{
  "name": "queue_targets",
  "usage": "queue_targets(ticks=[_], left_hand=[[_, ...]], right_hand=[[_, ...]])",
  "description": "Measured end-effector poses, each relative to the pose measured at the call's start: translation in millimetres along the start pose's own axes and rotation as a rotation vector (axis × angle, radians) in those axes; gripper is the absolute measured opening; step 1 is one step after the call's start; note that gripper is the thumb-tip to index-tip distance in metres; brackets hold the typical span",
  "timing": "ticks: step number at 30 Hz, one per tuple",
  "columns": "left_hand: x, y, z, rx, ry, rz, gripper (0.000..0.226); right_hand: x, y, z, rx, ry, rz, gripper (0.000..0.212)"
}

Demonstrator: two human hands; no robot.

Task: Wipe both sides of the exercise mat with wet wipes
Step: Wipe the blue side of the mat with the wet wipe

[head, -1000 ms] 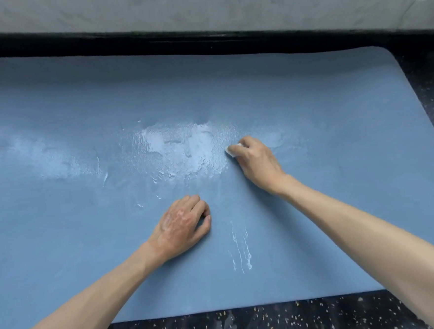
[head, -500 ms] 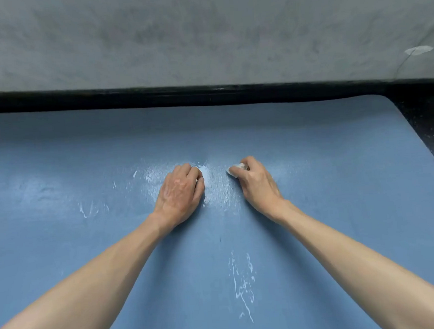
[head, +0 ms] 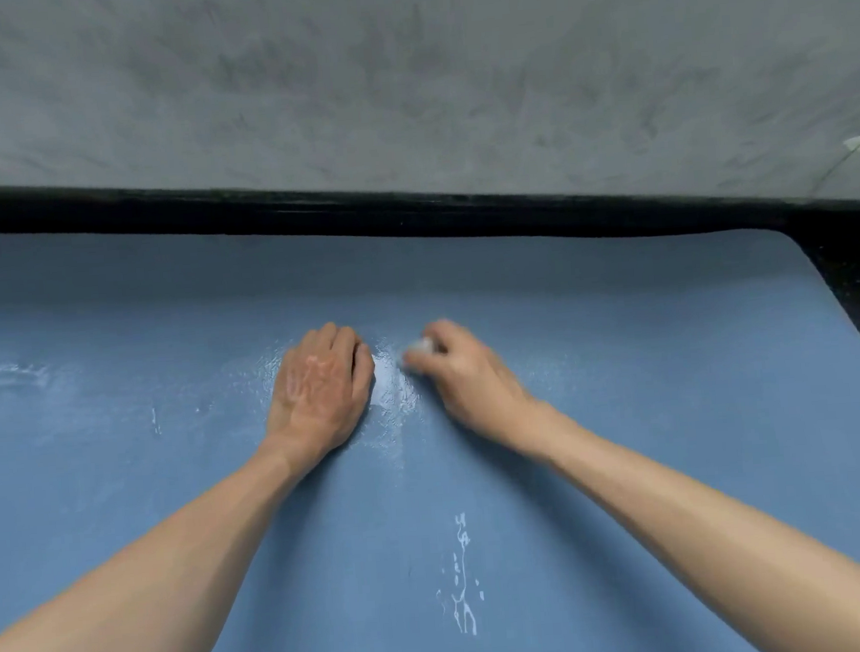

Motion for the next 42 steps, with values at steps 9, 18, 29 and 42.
queue_targets(ticks=[9,18,29,42], left_hand=[[-4.1,-0.5,2.7,-0.082,0.027,-0.015,0.029],[-4.3,-2.6,1.1,-0.067,0.015,-0.034,0.025],[-4.2,-2.1,1.8,-0.073,0.008,-0.054,0.025],[-4.6,-1.8,2.8,-0.074,0.007,-0.068,0.024]], right_hand=[[35.7,0.7,-28.3,-0.087,-0.168,-0.204,0.027],[-117.7,-14.2,53.5,0.079,0.163,0.148,0.035],[-112.7,-19.5,50.0,0.114,0.01,-0.014,0.047],[24.3,-14.1,-5.0,-0.072,-0.043,-0.265,0.039]])
Point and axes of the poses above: each hand's wrist, its own x-axis away from the middle knuckle, its own y-axis out of the palm, z = x × y, the point moved 3 cm from there along -x, towards the middle knuckle, and after that the axes turned 6 degrees about -x, right-handed, at the moved point
